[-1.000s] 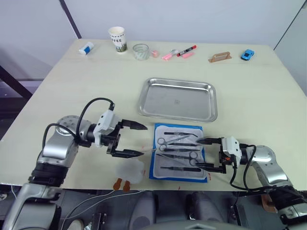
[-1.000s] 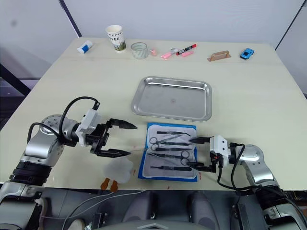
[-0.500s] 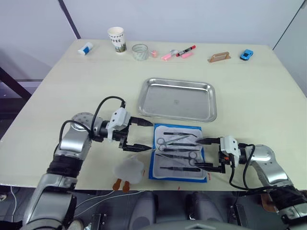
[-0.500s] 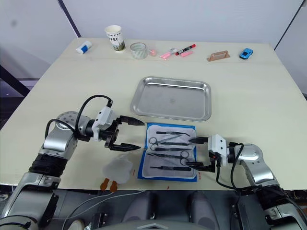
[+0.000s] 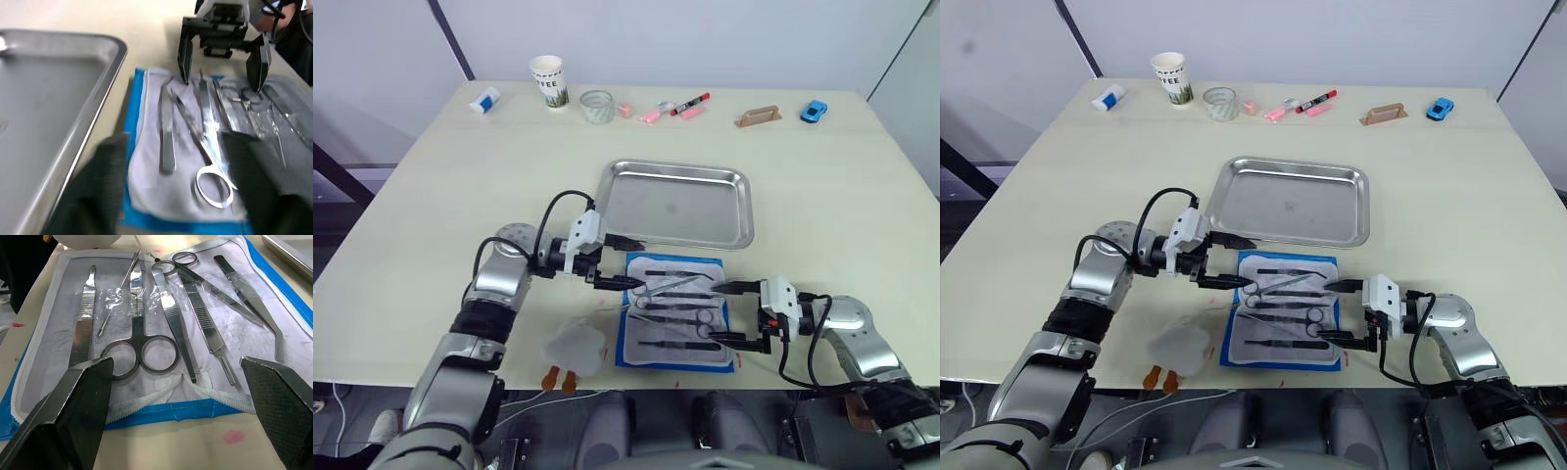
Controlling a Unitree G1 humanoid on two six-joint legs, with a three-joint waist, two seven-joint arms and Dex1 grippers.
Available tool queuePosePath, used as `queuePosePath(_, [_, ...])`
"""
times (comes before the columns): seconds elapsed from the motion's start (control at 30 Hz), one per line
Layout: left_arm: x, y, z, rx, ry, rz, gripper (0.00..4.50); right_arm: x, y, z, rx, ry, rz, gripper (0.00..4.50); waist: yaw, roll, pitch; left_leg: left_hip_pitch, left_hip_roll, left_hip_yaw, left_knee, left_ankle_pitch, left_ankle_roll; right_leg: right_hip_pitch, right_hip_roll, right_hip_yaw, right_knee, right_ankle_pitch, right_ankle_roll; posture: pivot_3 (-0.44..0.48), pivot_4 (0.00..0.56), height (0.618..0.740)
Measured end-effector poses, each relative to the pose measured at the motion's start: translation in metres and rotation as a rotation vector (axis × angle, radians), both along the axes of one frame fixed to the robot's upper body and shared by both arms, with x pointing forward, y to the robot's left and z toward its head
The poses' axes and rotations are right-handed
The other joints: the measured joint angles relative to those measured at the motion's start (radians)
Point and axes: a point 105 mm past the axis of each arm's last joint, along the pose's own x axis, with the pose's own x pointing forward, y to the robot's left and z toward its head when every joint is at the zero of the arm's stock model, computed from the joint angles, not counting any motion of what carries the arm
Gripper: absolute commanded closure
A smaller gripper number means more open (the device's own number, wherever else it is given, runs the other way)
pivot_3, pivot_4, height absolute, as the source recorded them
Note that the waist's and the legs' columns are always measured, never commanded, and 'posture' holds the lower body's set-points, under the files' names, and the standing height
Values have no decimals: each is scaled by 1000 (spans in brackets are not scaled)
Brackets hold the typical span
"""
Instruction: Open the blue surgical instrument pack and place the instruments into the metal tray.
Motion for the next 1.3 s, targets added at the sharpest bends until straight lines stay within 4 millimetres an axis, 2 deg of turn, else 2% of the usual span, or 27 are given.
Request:
queuePosePath(0.27, [0,-7,-13,41,34,-33,2445,0,0,-1,2,0,-7,0,-7,0,0,0,0,0,0,0,0,0,0,0,0,0,0,0,150,737])
queuePosePath(0.4, [6,-11,-11,66,0,-39,2445,0,1,-1,4,0,-8,0,-8,0,0,0,0,0,0,0,0,0,0,0,0,0,0,0,150,737])
queuePosePath(0.57, [11,-23,-19,89,-14,-46,2445,0,3,-1,10,-1,-10,0,-13,0,0,0,0,-1,0,0,0,0,0,0,0,0,0,0,150,737])
queuePosePath(1.3, [8,-15,-29,156,-12,-57,2445,1,3,0,11,-5,-13,0,-13,0,0,0,0,-1,0,0,0,0,0,0,0,0,0,0,150,737])
